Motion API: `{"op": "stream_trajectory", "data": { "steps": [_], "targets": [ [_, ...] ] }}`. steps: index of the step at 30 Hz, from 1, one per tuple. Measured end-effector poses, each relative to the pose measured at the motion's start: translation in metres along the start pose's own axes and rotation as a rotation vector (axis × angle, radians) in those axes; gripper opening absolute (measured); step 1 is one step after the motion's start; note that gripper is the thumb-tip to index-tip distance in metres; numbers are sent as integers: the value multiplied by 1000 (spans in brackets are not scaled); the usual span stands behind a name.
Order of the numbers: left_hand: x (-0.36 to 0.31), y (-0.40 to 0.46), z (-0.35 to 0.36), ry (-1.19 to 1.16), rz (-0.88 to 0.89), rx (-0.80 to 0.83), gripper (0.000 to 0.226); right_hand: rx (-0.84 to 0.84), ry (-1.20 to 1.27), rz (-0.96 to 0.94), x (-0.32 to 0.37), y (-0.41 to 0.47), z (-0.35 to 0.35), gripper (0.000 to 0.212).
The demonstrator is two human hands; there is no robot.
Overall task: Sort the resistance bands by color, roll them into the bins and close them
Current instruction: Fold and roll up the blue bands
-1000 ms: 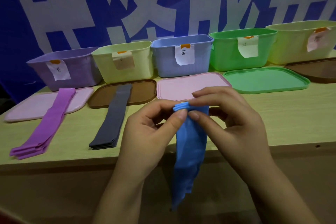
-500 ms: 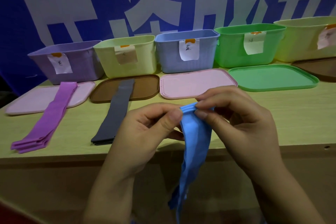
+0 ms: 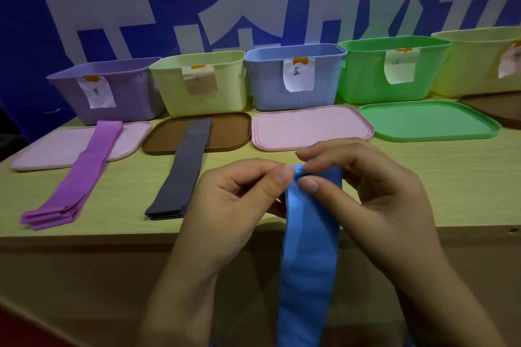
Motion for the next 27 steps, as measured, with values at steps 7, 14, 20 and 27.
{"op": "stream_trajectory", "data": {
  "steps": [7, 14, 20, 27],
  "targets": [
    [-4, -1, 0, -26, 42, 64, 10, 21, 56, 56, -2, 1, 1, 11],
    [-1, -1, -1, -18, 25, 101, 17, 55, 7, -4, 2, 2, 3, 9],
    [4, -2, 0, -62, -32, 132, 10, 122, -2, 32, 3, 1, 7, 6],
    [14, 0, 0, -196, -169, 204, 30, 150, -24, -30, 9, 0, 4, 7]
  ]
}}
Point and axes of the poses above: each hand's wrist, its own y-axis towards the middle knuckle, its own z-axis out of the palm, x = y × z, the point moved 8 cm from there along y, towards the middle knuckle, and after that the axes turned 1 degree about -z, right-handed, at the moved point
